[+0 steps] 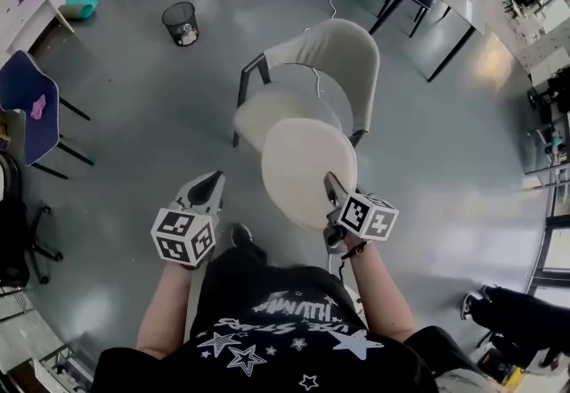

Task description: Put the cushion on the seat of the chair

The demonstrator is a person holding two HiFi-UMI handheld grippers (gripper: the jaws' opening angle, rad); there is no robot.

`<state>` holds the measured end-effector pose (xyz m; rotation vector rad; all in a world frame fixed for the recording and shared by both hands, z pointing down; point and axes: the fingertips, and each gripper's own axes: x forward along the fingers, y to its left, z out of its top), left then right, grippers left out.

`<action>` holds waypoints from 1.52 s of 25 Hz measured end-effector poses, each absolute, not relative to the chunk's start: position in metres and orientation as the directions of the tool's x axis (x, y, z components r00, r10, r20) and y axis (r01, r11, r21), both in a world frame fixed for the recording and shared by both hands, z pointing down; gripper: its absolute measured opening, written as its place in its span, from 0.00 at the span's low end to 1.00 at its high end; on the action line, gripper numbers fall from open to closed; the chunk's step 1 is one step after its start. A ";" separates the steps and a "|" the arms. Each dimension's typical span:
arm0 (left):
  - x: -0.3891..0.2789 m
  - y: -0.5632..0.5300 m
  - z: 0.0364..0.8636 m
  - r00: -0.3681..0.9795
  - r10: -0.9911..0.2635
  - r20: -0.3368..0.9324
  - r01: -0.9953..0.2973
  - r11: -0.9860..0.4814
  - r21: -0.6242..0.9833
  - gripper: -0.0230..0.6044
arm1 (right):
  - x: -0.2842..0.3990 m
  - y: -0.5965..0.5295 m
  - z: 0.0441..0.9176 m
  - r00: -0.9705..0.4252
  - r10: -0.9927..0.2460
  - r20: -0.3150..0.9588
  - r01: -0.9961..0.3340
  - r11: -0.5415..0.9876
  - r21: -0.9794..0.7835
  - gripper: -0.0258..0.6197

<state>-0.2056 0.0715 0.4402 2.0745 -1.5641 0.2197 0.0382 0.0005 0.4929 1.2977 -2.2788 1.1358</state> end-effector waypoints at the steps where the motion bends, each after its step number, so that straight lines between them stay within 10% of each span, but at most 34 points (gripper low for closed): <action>1: -0.211 0.067 0.443 0.337 -0.837 0.431 -0.924 -0.205 0.323 0.05 | 0.030 0.000 0.497 -0.548 -0.597 0.586 -0.825 0.272 -0.495 0.13; 38: -0.226 -0.183 0.518 0.464 -0.659 0.593 -0.885 -0.309 0.349 0.05 | -0.052 -0.176 0.591 -0.614 -0.565 0.551 -0.657 -0.022 -0.754 0.13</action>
